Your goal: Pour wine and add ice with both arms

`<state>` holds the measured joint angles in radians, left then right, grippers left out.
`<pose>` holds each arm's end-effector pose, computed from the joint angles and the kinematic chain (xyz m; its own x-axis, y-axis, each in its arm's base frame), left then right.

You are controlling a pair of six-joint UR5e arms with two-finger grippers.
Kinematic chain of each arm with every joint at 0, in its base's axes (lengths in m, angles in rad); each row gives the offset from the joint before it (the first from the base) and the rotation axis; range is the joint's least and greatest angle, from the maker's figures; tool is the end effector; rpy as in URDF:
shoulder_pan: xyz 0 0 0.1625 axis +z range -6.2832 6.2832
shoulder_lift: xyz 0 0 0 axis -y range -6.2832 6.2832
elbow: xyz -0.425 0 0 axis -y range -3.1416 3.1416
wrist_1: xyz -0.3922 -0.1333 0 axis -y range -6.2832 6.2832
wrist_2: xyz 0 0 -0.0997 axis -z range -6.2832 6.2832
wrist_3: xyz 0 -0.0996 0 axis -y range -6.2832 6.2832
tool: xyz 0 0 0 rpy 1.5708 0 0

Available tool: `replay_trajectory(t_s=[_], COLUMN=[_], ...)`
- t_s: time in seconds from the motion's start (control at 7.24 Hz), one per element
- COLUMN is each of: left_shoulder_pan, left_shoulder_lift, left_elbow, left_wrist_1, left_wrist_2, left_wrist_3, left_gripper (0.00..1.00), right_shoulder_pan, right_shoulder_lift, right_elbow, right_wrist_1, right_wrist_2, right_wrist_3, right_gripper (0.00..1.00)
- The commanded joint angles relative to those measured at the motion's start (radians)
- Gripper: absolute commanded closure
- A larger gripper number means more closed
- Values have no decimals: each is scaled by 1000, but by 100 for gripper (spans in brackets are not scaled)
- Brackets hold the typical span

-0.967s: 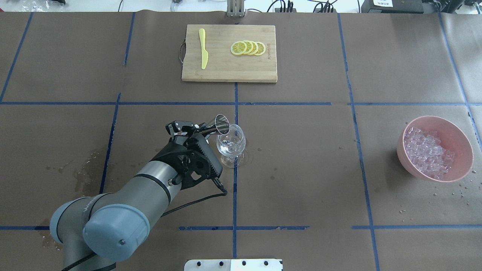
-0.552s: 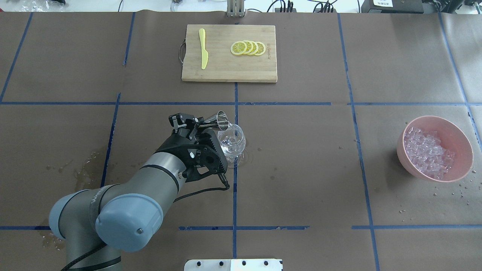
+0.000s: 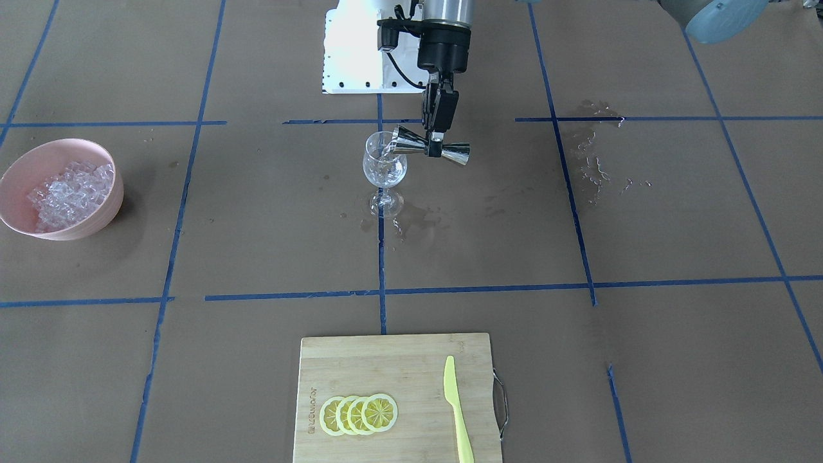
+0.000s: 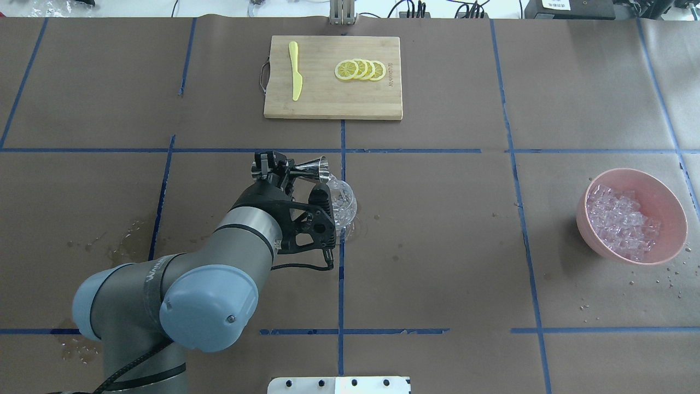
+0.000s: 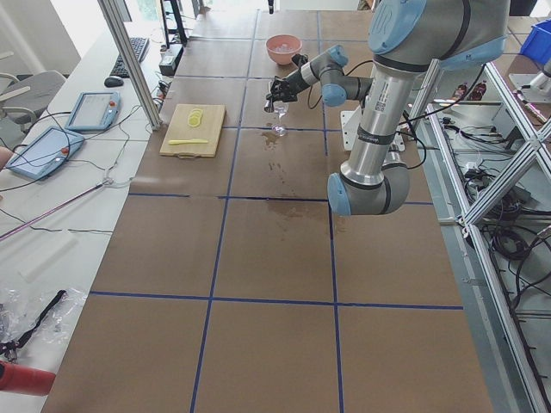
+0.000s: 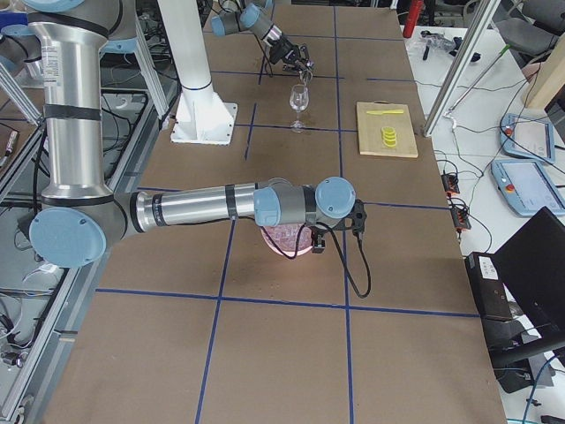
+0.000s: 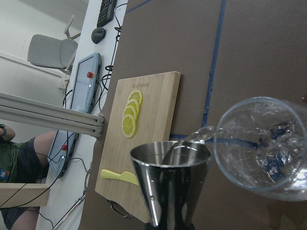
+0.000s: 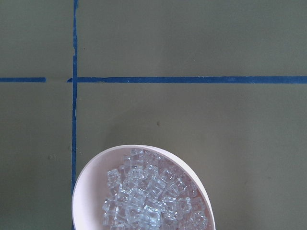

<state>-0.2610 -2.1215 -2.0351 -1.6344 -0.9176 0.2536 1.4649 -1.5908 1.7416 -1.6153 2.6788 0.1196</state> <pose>0.4776 -0.3282 0.1410 0.5847 0.6395 0.4991 -0.6232 -0.0398 0.7811 -0.0071 -0.4851 0.5621 0.4434 -0.0226 0.8961 0.0526 0.9986 -0.0008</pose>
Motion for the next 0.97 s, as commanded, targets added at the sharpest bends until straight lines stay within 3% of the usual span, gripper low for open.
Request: replay_trajectory(t_s=[0.0, 0.28, 0.83], left_shoulder_pan=[2, 2, -6], left_shoulder_lift=[-18, -73, -86], left_elbow=[-2, -2, -19], left_wrist_1=[65, 177, 183], left_wrist_2=[2, 6, 6], left_wrist_3=[78, 179, 282], left_gripper=[100, 100, 100], right_shoulder_pan=[0, 0, 0], right_shoulder_lift=[0, 0, 0], right_elbow=[0, -5, -10], right_wrist_1=[0, 0, 0], right_wrist_2=[1, 1, 1], right_wrist_3=[0, 0, 0], right_gripper=[0, 0, 0])
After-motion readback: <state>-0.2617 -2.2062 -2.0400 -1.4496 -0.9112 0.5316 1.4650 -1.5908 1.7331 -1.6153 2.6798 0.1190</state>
